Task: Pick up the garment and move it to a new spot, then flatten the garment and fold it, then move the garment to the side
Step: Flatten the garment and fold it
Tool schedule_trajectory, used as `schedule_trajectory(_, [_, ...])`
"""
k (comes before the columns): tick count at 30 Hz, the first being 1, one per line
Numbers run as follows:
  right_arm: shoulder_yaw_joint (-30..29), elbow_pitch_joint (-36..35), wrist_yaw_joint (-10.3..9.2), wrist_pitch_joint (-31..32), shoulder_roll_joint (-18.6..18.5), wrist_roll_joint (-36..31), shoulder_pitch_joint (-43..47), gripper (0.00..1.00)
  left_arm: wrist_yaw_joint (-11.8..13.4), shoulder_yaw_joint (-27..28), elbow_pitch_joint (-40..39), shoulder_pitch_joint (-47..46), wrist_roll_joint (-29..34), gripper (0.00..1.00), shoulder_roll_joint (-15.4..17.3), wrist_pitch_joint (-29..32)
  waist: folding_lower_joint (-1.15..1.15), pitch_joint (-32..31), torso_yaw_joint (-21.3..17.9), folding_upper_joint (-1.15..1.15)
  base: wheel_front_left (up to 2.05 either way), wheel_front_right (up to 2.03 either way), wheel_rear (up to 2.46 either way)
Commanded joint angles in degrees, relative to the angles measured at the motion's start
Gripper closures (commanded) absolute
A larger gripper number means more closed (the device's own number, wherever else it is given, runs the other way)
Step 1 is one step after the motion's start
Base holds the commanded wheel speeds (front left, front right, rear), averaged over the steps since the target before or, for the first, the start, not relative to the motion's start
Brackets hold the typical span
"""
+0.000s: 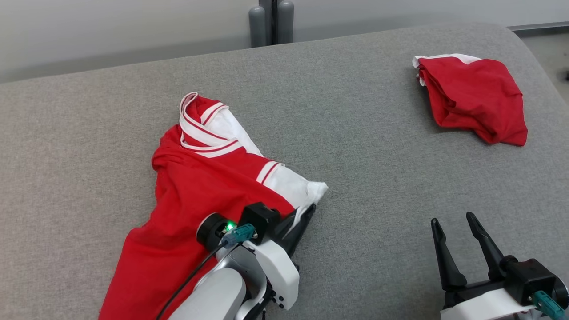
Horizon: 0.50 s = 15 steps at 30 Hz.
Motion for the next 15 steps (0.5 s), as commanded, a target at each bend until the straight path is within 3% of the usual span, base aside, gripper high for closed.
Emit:
schedule_trajectory(1, [-0.2, -0.1, -0.01, -0.3, -0.3, 0.4, -0.4, 0.00, -0.4, -1.3, 0.3, 0.3, 0.0, 1.00, 0.1, -0.2, 0.00, 0.4, -0.6, 0.00, 0.00, 0.00, 0.00])
schedule_trajectory(5, [-0.1, 0.0, -0.01, -0.3, -0.3, 0.4, -0.5, 0.00, 0.1, -3.7, 1.3, 0.3, -0.4, 1.00, -0.2, -1.1, 0.00, 0.5, -1.3, 0.00, 0.00, 0.00, 0.00])
schedule_trajectory(7, [-0.1, 0.1, -0.01, -0.3, -0.3, 0.5, -0.3, 0.00, 0.3, -4.5, 1.8, 0.7, -1.0, 0.57, -0.3, -1.4, 0.00, 0.4, -1.5, 0.00, 0.00, 0.00, 0.00])
schedule_trajectory(8, [-0.2, 0.2, -0.01, -0.3, -0.3, 0.5, -0.1, 0.00, 0.5, -4.8, 1.9, 0.9, -1.3, 0.00, -0.3, -1.6, 0.00, 0.3, -1.6, 0.00, 0.00, 0.00, 0.00])
schedule_trajectory(15, [-0.6, 0.3, -0.01, -0.3, -0.3, 0.5, 0.5, 0.00, -0.2, -6.9, 0.1, 2.5, -3.3, 0.00, 0.0, 0.7, 0.00, -0.3, -1.3, 0.00, 0.00, 0.00, 0.00])
